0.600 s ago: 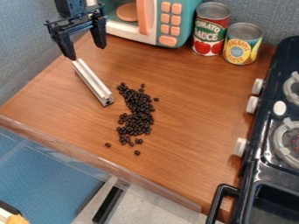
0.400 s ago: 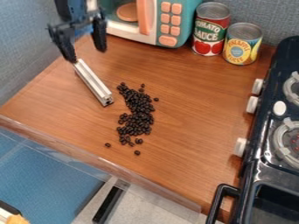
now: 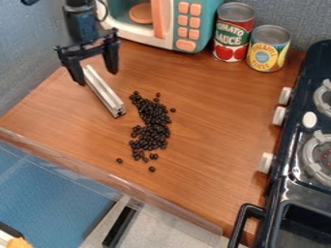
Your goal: Sweep into pile
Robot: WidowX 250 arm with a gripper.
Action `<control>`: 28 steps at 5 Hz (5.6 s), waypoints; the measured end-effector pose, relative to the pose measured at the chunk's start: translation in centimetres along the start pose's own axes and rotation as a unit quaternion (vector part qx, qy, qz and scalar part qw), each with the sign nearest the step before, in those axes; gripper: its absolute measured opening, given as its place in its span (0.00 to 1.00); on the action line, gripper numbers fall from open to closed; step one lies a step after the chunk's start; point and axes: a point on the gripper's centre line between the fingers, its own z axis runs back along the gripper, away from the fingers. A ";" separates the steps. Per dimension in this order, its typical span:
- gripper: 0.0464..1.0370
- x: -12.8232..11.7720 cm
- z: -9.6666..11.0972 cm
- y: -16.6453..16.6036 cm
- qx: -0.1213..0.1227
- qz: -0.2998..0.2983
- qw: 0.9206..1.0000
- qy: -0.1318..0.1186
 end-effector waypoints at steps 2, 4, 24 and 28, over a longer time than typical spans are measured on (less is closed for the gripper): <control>0.96 -0.9 -1.5 -0.9 -0.019 -0.033 0.999 -0.008; 0.96 -0.5 -2.7 -1.1 -0.011 -0.037 0.999 -0.004; 0.34 -13.4 -5.5 5.5 0.039 0.213 0.972 0.091; 0.34 -12.0 -5.5 3.1 0.009 0.243 0.966 0.086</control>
